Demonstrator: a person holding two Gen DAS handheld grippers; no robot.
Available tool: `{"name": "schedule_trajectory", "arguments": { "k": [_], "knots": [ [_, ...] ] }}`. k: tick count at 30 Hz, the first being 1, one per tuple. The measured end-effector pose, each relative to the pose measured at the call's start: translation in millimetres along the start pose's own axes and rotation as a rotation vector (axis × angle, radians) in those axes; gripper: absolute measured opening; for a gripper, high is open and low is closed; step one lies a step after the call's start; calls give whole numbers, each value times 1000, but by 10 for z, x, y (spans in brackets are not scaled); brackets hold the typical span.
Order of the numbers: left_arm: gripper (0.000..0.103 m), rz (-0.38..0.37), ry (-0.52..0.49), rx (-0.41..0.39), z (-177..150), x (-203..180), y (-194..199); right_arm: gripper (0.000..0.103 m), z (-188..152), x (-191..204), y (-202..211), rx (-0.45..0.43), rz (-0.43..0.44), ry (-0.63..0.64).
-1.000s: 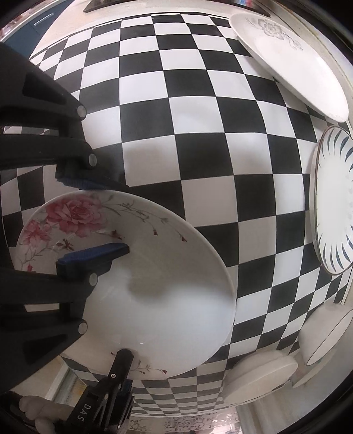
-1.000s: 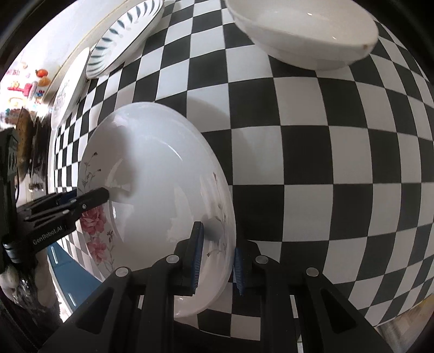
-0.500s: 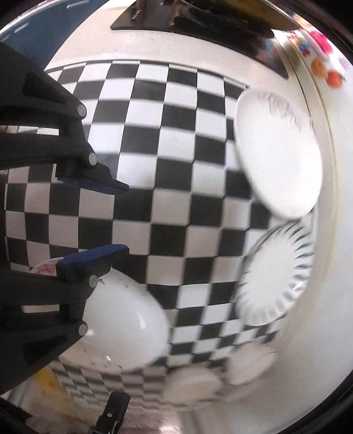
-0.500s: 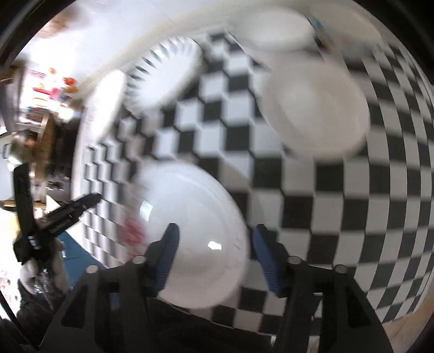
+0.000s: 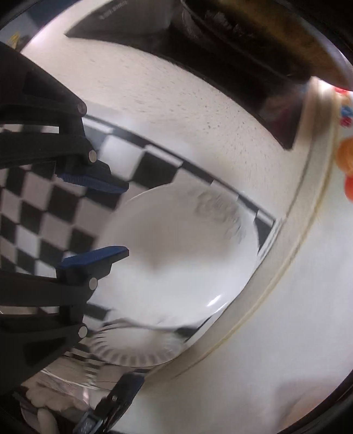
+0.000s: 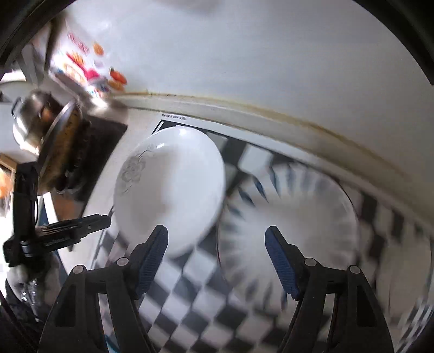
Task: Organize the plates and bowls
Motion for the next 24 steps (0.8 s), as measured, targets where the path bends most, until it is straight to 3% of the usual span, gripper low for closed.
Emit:
{"name": "schedule_trajectory", "arguments": {
  "k": [7, 12, 15, 19, 24],
  "knots": [
    [38, -7, 59, 44, 351, 281, -358, 66, 535, 273, -797, 113, -21, 86],
    [37, 5, 7, 66, 432, 212, -493, 55, 631, 360, -1132, 169, 4, 127],
    [36, 16, -23, 74, 461, 133, -553, 44, 665, 390, -1165, 165, 27, 137],
    [36, 47, -48, 64, 475, 94, -595, 32, 687, 370, -1138, 136, -31, 175],
    [36, 55, -34, 59, 473, 65, -572, 28, 632, 240, -1130, 140, 2, 144]
  ]
}}
Point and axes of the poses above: each gripper's, at about its wrist camera, not at the fingertips, and y roughly against the way its jaws point, x to its left, z to its top, the point moved 4 cm from there along -y, roughly the way its jaws point, and after that the axes turned 15 degrees about -z, right-handed, at the moved point
